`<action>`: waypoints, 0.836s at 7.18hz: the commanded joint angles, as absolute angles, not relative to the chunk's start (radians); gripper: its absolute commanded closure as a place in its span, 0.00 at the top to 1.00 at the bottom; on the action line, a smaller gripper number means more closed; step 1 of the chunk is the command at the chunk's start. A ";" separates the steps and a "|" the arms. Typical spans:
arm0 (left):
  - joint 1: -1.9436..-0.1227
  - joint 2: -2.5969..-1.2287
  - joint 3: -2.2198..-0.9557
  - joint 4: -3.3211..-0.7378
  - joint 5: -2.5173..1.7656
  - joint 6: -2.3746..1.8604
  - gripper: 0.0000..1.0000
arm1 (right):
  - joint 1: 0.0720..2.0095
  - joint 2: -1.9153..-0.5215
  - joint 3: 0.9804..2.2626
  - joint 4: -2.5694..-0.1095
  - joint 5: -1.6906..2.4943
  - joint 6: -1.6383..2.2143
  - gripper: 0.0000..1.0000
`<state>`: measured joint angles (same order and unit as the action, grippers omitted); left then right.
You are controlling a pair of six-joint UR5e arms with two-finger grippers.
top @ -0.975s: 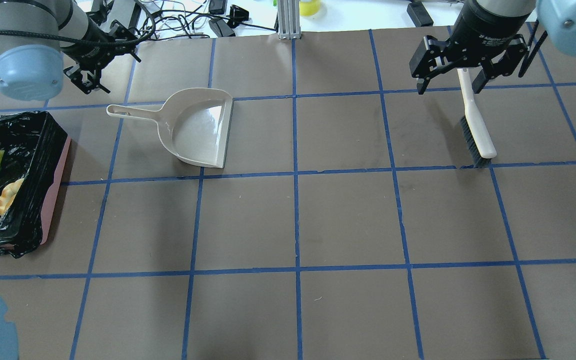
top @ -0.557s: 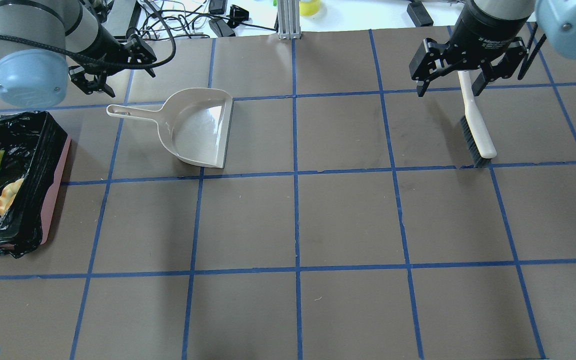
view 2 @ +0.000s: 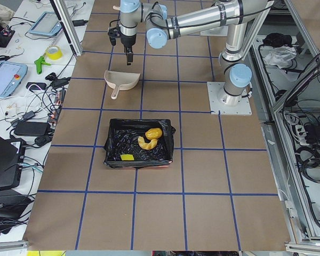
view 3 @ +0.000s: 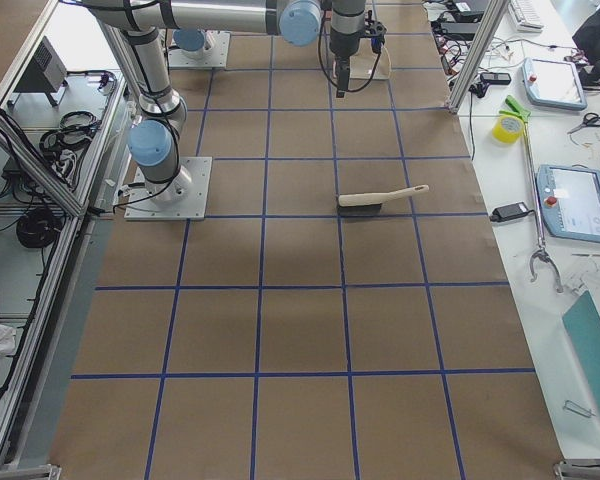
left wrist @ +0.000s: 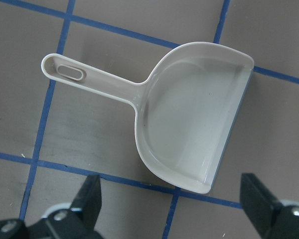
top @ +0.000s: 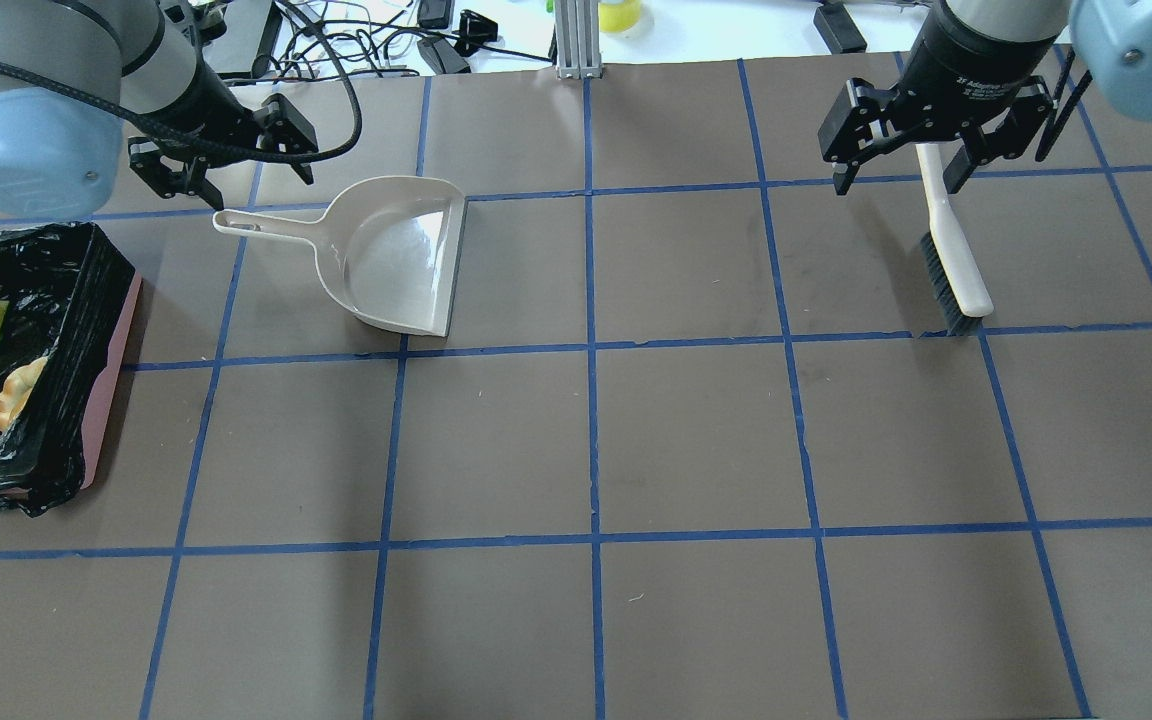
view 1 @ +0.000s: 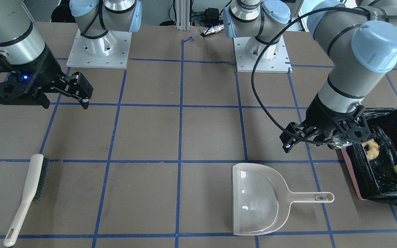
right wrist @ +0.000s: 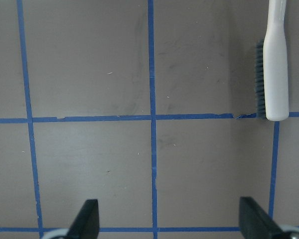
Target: Sweep and dump trash into bin
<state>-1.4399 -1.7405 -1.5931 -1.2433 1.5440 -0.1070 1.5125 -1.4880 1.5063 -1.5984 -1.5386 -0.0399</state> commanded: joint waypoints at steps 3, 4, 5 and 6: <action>-1.446 -1.623 -1.566 -1.473 1.615 0.053 1.00 | 1.513 -1.486 1.506 -1.598 -1.539 -0.040 1.00; -1.448 -1.594 -1.577 -1.508 1.609 0.052 1.00 | 1.513 -1.486 1.506 -1.598 -1.540 -0.040 1.00; -1.460 -1.609 -1.578 -1.497 1.589 0.049 1.00 | 1.513 -1.486 1.506 -1.597 -1.540 -0.041 1.00; -1.512 -1.617 -1.580 -1.470 1.580 0.049 1.00 | 1.513 -1.486 1.506 -1.598 -1.540 -0.040 1.00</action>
<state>-1.4696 -1.6114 -1.5771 -1.4867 1.5934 0.0478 1.5125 -1.4866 1.5064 -1.5978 -1.5400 -0.0405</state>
